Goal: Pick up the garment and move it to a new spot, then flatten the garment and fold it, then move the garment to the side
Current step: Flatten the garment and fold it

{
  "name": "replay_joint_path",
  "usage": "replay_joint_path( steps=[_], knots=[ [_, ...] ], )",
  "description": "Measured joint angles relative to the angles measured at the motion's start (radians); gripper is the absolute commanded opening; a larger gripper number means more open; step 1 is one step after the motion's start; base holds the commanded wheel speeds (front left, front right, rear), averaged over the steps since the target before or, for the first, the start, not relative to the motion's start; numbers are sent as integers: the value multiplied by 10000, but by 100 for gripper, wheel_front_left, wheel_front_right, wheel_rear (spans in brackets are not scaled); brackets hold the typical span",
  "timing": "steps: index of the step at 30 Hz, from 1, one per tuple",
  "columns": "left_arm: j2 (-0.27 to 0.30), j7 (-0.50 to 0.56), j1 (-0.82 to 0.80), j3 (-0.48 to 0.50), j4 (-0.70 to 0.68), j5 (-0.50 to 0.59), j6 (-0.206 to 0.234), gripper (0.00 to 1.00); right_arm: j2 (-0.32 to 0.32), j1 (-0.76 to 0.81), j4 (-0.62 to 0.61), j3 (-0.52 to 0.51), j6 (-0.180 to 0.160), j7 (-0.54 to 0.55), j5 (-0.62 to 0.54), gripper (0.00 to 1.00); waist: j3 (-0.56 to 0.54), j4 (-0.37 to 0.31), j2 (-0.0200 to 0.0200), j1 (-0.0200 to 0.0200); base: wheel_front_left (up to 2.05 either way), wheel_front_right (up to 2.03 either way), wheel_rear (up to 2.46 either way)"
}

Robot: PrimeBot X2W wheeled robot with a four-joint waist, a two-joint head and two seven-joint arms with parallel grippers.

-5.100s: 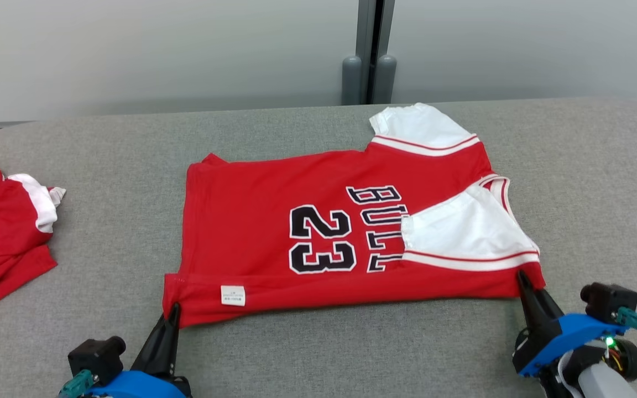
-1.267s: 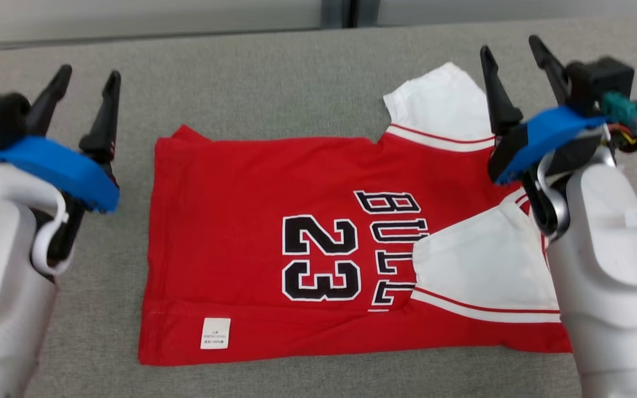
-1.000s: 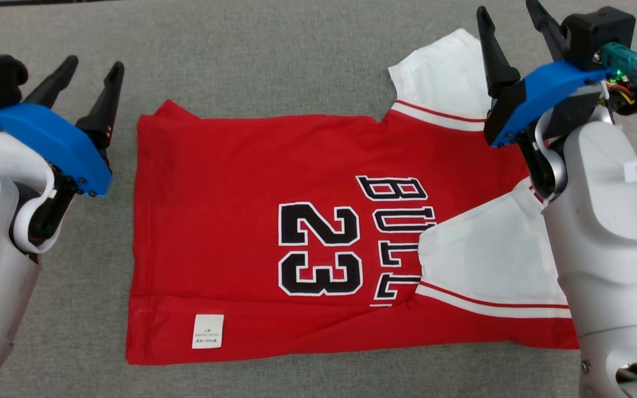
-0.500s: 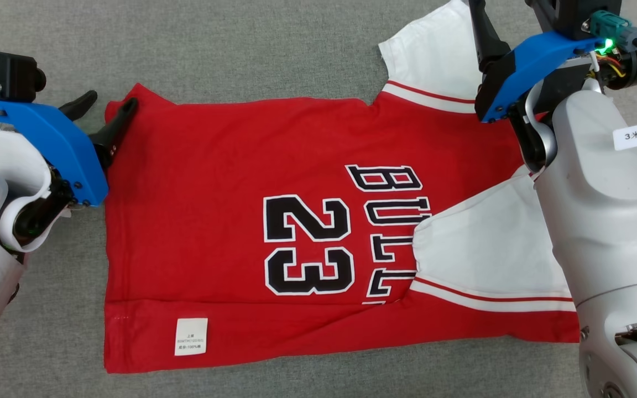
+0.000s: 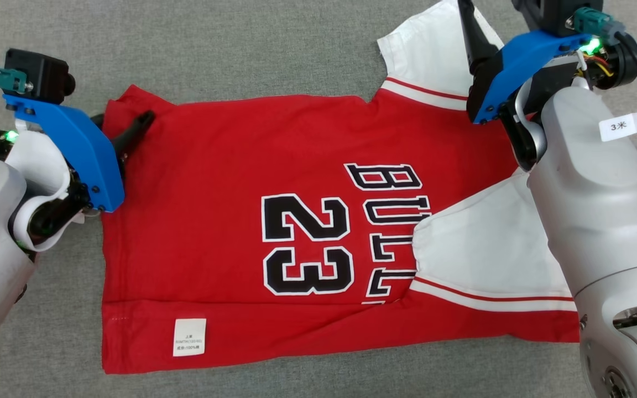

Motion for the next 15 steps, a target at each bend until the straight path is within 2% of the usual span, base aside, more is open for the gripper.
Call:
replay_joint_path(
  steps=[7, 15],
  knots=[
    [-107, -765, -200, -623, 27, 84, -4, 0, -349, -441, 825, 25, 0, 560, -251, 100, -55, 309, 0, 0, 0, 0, 0],
    [-324, -1492, -617, -1179, -213, 178, -4, 0, -999, -1383, 1680, 13, 0, 2048, -416, 100, 172, 835, 0, 0, 0, 0, 0]
  ],
)
